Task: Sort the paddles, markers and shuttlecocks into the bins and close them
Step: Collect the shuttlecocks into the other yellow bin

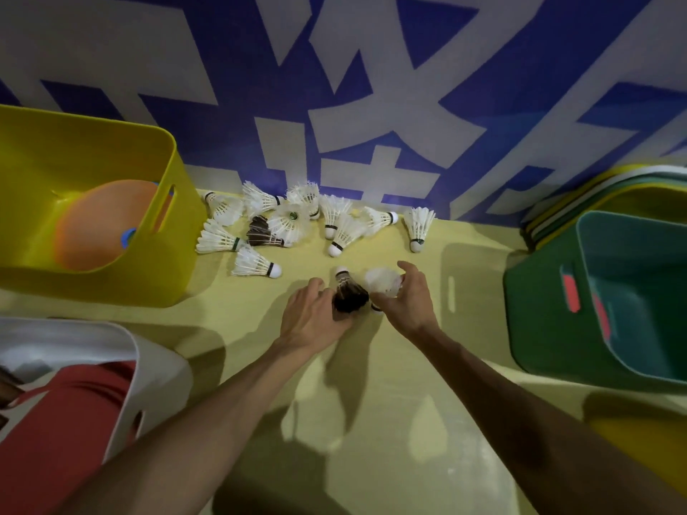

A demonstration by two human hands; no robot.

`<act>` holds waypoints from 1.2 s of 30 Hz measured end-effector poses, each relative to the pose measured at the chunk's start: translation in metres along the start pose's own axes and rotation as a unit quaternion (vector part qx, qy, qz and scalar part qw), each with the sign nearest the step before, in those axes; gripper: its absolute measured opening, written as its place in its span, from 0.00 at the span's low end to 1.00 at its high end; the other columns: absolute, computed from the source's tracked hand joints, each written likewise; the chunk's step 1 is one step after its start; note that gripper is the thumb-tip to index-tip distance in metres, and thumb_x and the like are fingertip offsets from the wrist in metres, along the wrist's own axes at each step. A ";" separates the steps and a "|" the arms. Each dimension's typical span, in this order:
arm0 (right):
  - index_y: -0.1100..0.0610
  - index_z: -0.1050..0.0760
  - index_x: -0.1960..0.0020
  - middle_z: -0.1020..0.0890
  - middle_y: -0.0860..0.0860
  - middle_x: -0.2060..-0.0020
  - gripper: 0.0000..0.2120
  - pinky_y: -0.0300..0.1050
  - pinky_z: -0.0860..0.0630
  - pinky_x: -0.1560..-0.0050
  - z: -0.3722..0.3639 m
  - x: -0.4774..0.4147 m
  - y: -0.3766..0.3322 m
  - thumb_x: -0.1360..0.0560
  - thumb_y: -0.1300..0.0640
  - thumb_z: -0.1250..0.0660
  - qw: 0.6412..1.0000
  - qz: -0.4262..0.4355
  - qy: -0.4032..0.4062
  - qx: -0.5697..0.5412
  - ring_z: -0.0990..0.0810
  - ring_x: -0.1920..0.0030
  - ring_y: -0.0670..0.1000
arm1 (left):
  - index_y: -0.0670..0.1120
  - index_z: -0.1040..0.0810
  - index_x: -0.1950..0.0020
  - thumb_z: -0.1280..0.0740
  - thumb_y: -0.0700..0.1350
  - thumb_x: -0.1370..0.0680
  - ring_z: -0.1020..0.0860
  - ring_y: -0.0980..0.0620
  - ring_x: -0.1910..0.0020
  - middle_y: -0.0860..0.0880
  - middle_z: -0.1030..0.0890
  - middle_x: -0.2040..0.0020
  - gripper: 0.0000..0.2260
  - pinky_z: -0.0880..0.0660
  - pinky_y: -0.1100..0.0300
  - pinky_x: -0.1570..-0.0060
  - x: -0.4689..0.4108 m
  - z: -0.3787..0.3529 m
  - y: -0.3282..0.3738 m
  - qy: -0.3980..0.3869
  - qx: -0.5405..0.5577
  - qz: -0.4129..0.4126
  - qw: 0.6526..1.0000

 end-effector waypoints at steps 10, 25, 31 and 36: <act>0.56 0.30 0.35 0.29 0.54 0.43 0.28 0.44 0.24 0.52 0.056 0.061 0.075 0.33 0.55 0.25 1.000 -0.026 0.001 0.006 0.26 0.47 0.53 | 0.60 0.51 0.23 0.30 0.59 0.29 0.37 0.41 0.29 0.47 0.45 0.23 0.41 0.33 0.44 0.34 0.017 -0.034 0.045 0.001 0.066 0.055 0.996; 0.57 0.29 0.36 0.22 0.55 0.44 0.27 0.41 0.29 0.53 0.112 0.097 0.100 0.31 0.53 0.25 0.997 0.008 -0.069 -0.023 0.24 0.49 0.52 | 0.45 0.19 0.45 0.35 0.46 0.24 0.22 0.47 0.47 0.48 0.22 0.45 0.11 0.27 0.57 0.48 0.090 -0.062 0.101 -0.008 0.047 -0.009 0.999; 0.55 0.30 0.34 0.23 0.52 0.45 0.28 0.47 0.24 0.48 0.163 0.118 0.079 0.31 0.50 0.25 0.994 0.057 -0.084 -0.030 0.22 0.48 0.52 | 0.55 0.17 0.54 0.34 0.33 0.27 0.19 0.52 0.57 0.47 0.17 0.49 0.16 0.27 0.68 0.55 0.128 -0.036 0.140 -0.006 0.199 -0.029 0.980; 0.52 0.31 0.33 0.23 0.52 0.46 0.27 0.47 0.19 0.51 0.226 0.141 0.071 0.29 0.47 0.28 0.988 0.086 -0.079 -0.100 0.19 0.51 0.50 | 0.57 0.26 0.55 0.34 0.29 0.28 0.19 0.43 0.65 0.49 0.23 0.49 0.20 0.25 0.54 0.67 0.164 0.007 0.209 -0.019 0.324 -0.105 0.940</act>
Point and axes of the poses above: each hand's wrist, its own x-axis away from the middle knuckle, its own z-axis out of the back of the hand, y = z × x, the point moved 9 cm from there along -x, towards the middle knuckle
